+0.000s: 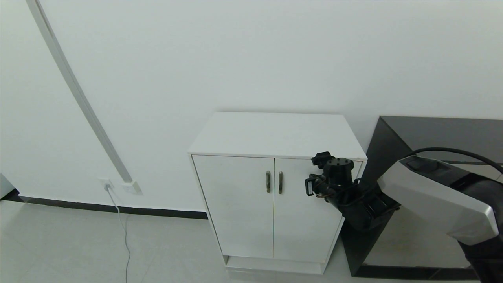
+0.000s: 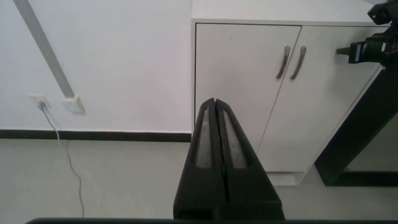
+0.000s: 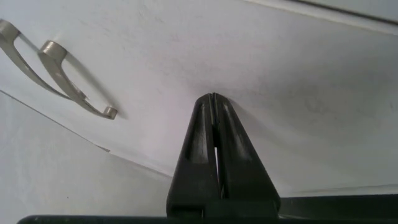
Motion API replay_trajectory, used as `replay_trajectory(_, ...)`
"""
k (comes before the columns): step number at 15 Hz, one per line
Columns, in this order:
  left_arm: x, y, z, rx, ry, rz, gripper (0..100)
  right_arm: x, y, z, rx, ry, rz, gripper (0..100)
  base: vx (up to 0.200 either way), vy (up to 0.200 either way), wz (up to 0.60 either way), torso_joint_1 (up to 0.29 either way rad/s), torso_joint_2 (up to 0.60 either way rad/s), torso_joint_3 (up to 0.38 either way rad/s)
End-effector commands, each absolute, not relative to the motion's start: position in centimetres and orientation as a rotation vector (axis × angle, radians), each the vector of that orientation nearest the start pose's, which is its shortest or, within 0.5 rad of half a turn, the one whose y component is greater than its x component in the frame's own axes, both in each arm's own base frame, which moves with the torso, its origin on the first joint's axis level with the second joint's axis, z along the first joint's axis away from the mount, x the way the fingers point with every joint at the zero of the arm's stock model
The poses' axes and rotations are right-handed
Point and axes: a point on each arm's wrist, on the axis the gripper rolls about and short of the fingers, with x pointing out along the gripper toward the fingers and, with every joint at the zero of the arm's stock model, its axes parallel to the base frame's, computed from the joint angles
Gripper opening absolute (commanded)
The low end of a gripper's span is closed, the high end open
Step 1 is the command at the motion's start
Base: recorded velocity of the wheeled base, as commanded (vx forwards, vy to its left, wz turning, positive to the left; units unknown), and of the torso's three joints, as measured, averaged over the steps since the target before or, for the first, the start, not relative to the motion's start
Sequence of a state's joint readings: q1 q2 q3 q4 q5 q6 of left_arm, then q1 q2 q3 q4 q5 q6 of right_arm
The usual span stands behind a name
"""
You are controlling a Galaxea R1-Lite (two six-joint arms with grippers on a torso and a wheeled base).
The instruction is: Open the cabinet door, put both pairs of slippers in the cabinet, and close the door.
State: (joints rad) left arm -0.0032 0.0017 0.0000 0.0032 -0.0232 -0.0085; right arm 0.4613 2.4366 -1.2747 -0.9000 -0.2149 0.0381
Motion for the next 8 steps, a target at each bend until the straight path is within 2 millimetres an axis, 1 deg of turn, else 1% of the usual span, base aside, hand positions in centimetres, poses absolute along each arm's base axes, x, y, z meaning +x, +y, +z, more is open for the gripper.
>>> replay_trajectory(1,-2.27,-0.04,7.52,-0.009,0.005,-0.026,0,42.00,20.37,3.81,-0.048,0.248,0.241,0,0.000,0.000,0.00,0.000,0.00,0.000)
replay_trajectory(7,-2.27,-0.04,7.52,-0.009,0.005,-0.026,0,41.99,20.28,3.82,-0.049,0.248,0.239,0,0.000,0.000,0.00,0.000,0.00,0.000)
replay_trajectory(8,-2.27,-0.04,7.52,-0.009,0.005,-0.026,0,41.85,20.21,4.07,-0.047,0.247,0.239,0,0.000,0.000,0.00,0.000,0.00,0.000)
